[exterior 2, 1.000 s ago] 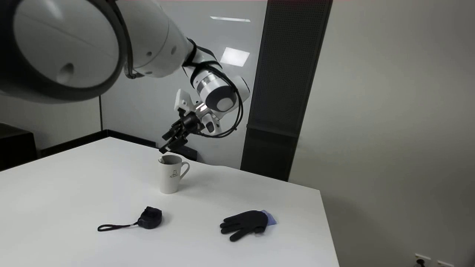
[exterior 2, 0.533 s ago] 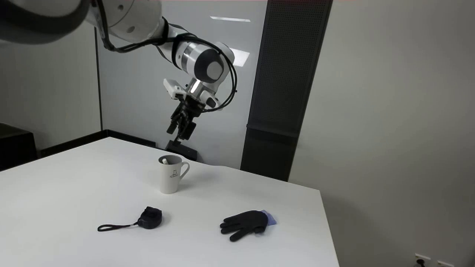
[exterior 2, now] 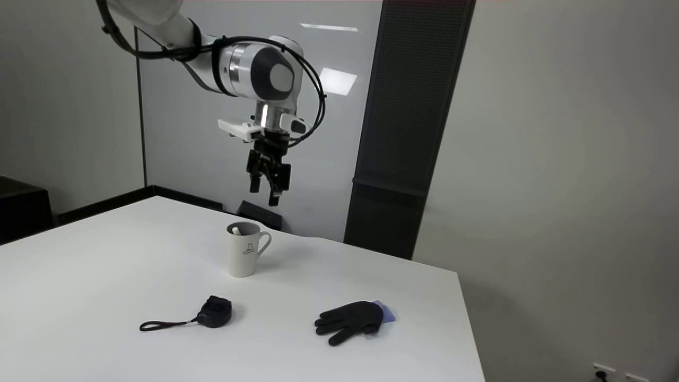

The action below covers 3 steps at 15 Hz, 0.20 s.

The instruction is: Pick up the pen and put it in the mug cup

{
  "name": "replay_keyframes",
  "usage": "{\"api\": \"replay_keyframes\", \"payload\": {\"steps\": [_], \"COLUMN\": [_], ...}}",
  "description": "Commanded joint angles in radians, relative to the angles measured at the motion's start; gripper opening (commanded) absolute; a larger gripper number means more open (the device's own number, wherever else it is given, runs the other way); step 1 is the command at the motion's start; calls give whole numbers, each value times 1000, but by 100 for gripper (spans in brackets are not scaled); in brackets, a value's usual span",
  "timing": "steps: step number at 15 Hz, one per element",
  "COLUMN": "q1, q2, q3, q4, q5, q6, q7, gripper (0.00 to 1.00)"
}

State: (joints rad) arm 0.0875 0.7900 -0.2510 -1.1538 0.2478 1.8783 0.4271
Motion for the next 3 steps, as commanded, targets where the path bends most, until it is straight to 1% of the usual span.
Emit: {"api": "replay_keyframes", "payload": {"steps": [1,3], "q1": [-35,-34], "q2": [-17,-25], "q3": [59,57], "q4": [-14,-27], "q5": [-51,-55], "q6": [9,14], "q7": [18,11], "gripper": [100,100]}}
